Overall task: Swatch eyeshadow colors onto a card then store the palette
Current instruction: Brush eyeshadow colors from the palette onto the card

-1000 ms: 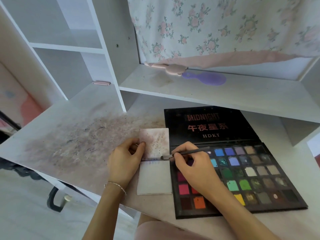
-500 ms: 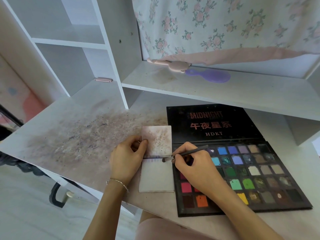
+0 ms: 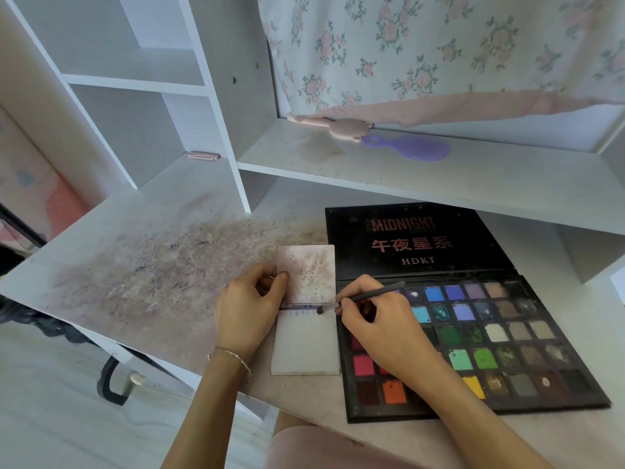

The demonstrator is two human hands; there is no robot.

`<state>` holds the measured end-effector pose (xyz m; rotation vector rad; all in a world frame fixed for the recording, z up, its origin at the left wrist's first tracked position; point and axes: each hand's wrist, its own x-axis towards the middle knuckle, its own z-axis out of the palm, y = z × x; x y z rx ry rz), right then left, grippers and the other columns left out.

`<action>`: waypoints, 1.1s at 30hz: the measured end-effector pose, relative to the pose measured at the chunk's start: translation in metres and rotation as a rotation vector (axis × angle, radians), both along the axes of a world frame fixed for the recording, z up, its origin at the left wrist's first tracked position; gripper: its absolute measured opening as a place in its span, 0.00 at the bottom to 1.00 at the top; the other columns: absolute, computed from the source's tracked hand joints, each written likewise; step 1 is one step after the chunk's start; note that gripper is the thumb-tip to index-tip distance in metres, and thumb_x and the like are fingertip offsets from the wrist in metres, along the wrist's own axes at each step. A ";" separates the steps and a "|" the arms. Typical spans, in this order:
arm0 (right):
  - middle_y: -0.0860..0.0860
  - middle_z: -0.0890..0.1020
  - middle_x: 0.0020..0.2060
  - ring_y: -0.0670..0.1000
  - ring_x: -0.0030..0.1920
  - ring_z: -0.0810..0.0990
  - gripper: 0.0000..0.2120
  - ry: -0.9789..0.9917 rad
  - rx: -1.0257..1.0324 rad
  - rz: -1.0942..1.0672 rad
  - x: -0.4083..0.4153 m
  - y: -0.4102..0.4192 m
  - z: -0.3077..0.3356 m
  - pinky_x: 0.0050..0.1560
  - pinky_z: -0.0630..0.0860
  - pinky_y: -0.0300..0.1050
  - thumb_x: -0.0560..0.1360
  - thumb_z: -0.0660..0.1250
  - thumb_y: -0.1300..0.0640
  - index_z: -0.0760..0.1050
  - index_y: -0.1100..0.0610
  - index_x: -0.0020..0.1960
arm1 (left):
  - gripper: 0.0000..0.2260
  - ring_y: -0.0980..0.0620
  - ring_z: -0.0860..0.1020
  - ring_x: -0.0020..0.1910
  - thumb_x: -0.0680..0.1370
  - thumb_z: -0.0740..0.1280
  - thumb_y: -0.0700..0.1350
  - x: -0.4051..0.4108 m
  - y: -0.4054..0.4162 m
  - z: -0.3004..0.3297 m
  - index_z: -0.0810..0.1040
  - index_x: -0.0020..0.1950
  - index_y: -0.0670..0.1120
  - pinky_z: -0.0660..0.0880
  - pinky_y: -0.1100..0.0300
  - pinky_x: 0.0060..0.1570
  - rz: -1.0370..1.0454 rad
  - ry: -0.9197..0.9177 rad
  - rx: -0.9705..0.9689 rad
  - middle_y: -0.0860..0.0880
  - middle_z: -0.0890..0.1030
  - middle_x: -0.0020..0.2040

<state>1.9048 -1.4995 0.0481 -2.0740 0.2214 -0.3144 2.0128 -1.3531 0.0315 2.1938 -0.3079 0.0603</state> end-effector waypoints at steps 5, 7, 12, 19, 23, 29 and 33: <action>0.45 0.78 0.33 0.38 0.35 0.75 0.04 0.010 0.001 0.006 0.000 0.000 -0.001 0.32 0.71 0.30 0.74 0.63 0.60 0.73 0.53 0.42 | 0.02 0.52 0.77 0.35 0.74 0.67 0.48 0.000 0.000 0.001 0.79 0.41 0.54 0.71 0.60 0.35 -0.006 -0.006 0.007 0.55 0.79 0.32; 0.46 0.78 0.34 0.39 0.35 0.75 0.04 0.008 -0.001 0.004 0.000 0.000 -0.001 0.32 0.71 0.30 0.74 0.63 0.60 0.73 0.52 0.42 | 0.02 0.51 0.78 0.36 0.74 0.67 0.48 0.000 0.000 0.001 0.79 0.41 0.53 0.72 0.60 0.36 -0.006 -0.006 0.007 0.54 0.79 0.32; 0.48 0.79 0.34 0.42 0.37 0.76 0.07 0.012 0.008 0.000 0.000 -0.001 -0.002 0.35 0.75 0.34 0.74 0.63 0.59 0.72 0.49 0.40 | 0.02 0.50 0.78 0.36 0.74 0.67 0.48 -0.001 -0.001 0.001 0.79 0.41 0.53 0.74 0.56 0.38 -0.005 0.000 -0.007 0.53 0.79 0.33; 0.48 0.79 0.34 0.42 0.36 0.76 0.04 0.005 0.008 -0.008 0.000 -0.001 -0.002 0.33 0.73 0.32 0.74 0.63 0.59 0.73 0.52 0.42 | 0.02 0.52 0.77 0.35 0.74 0.67 0.48 -0.001 0.000 0.001 0.78 0.41 0.54 0.71 0.59 0.34 -0.002 -0.006 0.003 0.55 0.79 0.32; 0.45 0.78 0.33 0.39 0.37 0.75 0.05 0.011 -0.004 -0.006 0.000 -0.001 -0.002 0.34 0.71 0.29 0.74 0.63 0.60 0.73 0.51 0.41 | 0.04 0.53 0.76 0.34 0.74 0.67 0.48 -0.001 0.000 0.001 0.77 0.40 0.55 0.69 0.61 0.33 -0.011 -0.021 0.009 0.56 0.78 0.31; 0.49 0.81 0.34 0.45 0.37 0.78 0.08 -0.089 0.152 -0.096 0.001 -0.003 0.001 0.37 0.76 0.38 0.75 0.62 0.61 0.74 0.48 0.42 | 0.04 0.53 0.76 0.34 0.74 0.67 0.47 0.000 0.000 0.000 0.77 0.40 0.55 0.72 0.59 0.34 -0.013 -0.021 -0.006 0.56 0.78 0.31; 0.42 0.82 0.35 0.43 0.38 0.80 0.11 -0.167 0.265 -0.133 -0.003 -0.007 0.005 0.40 0.77 0.37 0.75 0.61 0.65 0.76 0.49 0.43 | 0.04 0.53 0.76 0.34 0.74 0.67 0.47 -0.001 0.000 0.001 0.77 0.40 0.54 0.71 0.60 0.35 -0.014 -0.022 0.011 0.56 0.78 0.32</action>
